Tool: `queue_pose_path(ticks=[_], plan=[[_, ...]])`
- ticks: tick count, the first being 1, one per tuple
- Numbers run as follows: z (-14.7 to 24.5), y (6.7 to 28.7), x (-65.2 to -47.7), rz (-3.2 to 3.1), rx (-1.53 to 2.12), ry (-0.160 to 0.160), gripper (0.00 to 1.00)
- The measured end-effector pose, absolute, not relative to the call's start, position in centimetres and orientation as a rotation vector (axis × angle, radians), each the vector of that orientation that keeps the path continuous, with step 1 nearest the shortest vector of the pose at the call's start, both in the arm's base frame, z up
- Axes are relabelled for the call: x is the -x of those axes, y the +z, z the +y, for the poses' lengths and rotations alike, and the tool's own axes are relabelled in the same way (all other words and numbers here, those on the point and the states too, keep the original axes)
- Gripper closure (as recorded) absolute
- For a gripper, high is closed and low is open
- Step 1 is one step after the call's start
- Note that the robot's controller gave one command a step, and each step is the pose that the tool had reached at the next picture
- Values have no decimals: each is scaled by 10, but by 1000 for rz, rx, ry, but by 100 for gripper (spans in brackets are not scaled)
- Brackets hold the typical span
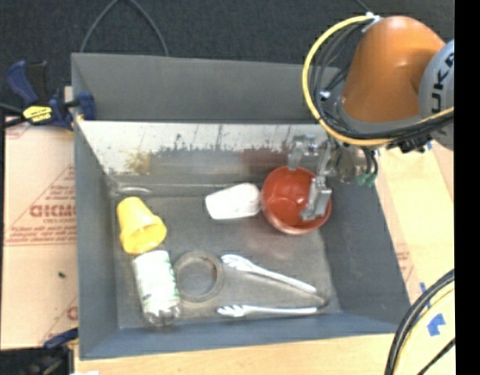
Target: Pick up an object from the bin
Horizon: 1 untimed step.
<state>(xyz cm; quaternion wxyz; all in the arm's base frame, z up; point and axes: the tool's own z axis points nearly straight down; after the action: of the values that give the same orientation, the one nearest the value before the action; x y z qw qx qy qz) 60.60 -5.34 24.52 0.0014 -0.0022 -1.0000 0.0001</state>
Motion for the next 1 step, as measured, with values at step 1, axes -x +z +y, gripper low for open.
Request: queue_pose_path(ticks=[1], plan=[[-54, 249, -607, -3147, 4, 2, 0]])
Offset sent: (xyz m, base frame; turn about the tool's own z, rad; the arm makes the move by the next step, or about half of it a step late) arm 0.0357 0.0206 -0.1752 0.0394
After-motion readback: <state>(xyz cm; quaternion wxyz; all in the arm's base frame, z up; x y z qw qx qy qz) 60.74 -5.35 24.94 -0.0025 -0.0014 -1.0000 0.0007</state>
